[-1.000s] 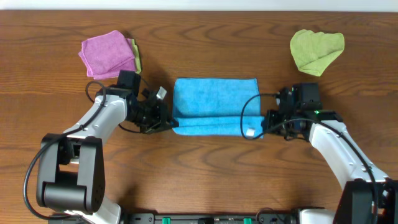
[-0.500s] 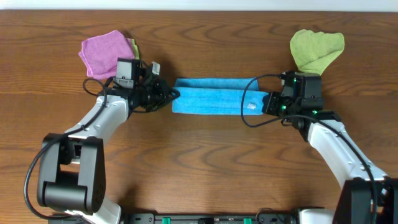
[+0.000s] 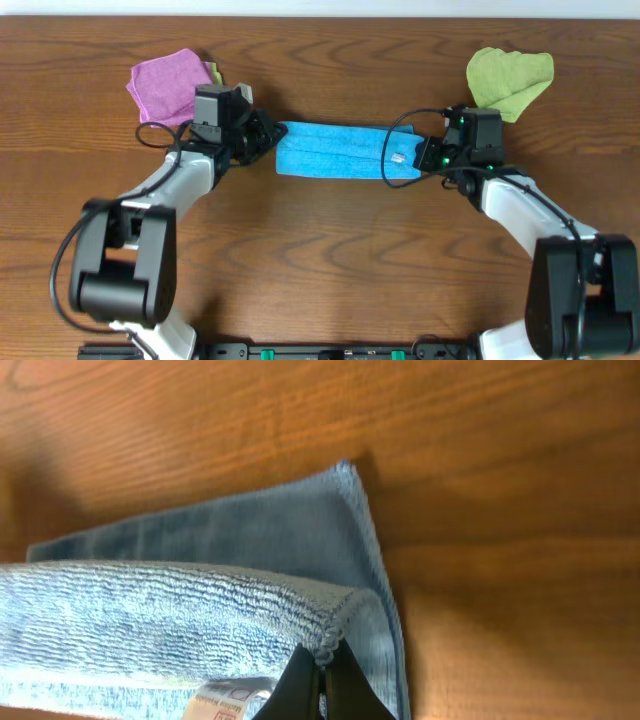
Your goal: Fold the cloth
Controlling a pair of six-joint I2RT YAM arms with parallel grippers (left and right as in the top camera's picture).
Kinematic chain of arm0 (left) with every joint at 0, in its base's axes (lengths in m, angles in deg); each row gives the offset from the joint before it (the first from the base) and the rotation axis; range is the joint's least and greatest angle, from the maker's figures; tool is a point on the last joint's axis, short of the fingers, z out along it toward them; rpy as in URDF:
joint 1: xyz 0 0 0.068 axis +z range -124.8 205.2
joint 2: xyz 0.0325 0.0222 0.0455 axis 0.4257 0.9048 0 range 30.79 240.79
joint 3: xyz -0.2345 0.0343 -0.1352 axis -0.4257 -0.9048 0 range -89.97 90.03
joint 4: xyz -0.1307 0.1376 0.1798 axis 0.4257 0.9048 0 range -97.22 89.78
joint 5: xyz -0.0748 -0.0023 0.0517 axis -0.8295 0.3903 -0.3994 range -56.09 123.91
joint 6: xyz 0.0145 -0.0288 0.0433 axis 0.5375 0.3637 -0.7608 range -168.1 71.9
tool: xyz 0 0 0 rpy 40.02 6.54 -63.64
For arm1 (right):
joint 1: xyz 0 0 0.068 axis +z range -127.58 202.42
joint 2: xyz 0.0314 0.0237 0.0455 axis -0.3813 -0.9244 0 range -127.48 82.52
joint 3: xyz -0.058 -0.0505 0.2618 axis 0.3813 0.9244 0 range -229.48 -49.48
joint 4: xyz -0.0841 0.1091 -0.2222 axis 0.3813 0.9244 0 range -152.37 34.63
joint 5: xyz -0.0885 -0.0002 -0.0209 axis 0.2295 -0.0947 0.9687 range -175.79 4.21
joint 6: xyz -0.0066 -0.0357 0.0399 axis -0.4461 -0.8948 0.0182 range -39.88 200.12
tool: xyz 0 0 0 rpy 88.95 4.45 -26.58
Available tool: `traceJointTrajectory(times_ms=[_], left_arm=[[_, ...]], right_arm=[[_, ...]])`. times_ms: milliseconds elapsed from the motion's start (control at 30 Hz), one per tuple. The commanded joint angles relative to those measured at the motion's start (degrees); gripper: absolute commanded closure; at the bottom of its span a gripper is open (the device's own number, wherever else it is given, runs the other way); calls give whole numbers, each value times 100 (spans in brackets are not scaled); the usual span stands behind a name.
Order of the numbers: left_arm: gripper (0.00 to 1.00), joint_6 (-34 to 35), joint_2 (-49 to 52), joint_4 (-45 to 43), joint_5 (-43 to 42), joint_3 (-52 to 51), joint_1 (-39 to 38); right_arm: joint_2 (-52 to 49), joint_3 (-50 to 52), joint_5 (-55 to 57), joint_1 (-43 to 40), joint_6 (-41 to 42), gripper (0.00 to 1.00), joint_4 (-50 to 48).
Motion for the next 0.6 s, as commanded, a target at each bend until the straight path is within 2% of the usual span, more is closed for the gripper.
traceJointTrajectory(times_ms=[0,300,567], left_arm=[[94,184,328,-170,396,46,103],[94,177,476,-498,769,61,103],[95,188,881,-813,726,114,92]], right_arm=[[-236,-247,605,-35,107,98,-28],[-699,-474,706,-28,66,99,-219],[-901,-474,1060,168,66,98,-396]])
